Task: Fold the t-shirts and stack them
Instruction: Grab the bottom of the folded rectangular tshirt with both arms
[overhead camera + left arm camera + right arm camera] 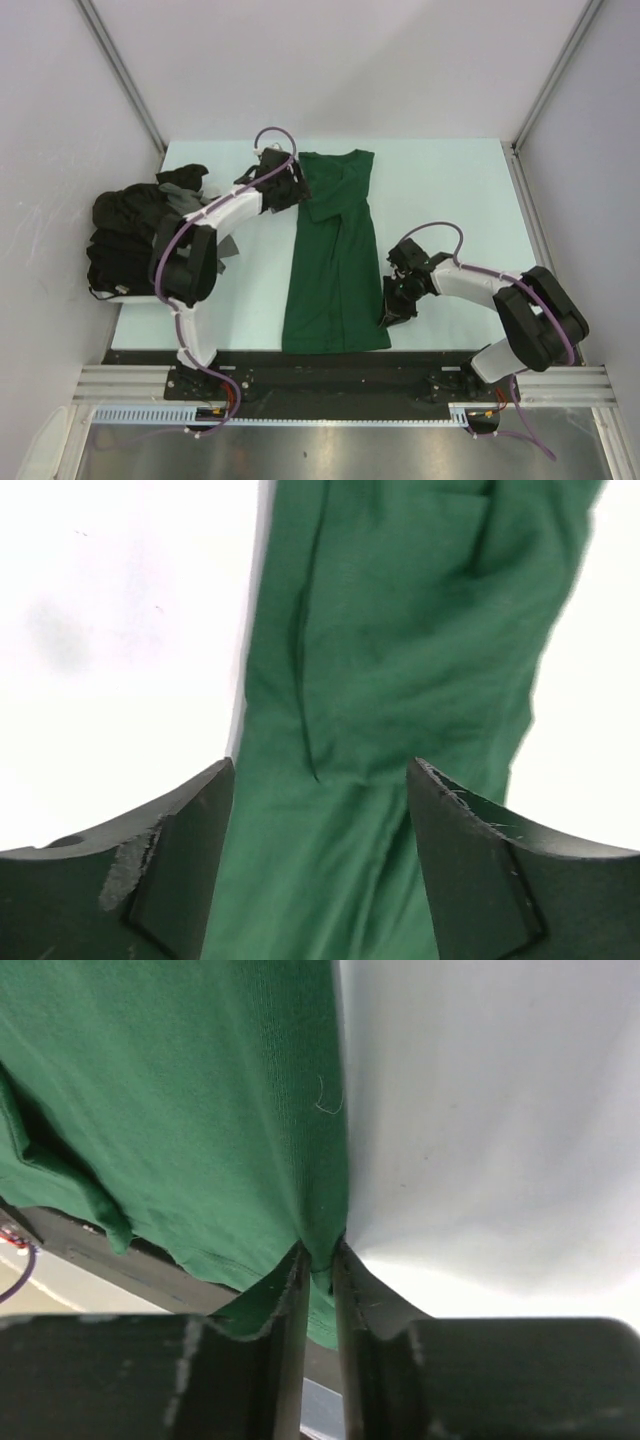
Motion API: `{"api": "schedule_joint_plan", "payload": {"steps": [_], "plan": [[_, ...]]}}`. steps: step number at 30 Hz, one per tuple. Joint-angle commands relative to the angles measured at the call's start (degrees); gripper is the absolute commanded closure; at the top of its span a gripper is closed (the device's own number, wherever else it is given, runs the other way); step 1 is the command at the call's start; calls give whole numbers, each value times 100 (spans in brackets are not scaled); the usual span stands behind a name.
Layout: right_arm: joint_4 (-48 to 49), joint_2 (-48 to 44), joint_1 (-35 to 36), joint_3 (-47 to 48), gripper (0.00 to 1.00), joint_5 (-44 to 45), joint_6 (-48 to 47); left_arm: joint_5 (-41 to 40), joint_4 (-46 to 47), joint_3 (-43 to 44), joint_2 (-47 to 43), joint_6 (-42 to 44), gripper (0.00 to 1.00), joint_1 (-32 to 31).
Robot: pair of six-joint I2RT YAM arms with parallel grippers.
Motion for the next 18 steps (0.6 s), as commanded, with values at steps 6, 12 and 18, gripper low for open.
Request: {"api": "schedule_joint_plan", "payload": {"steps": [6,12,18], "plan": [[98,-421,328,-742,100,251,357,-70,-436,-888,-2004,302,20,9],[-60,-1238,443,-1400,100,322,700,17,-471,-2004,-2815,179,21,10],[-394,-2029,452,-1735,100,244,938,149,-629,-2910,-3518,82,21,1]]}}
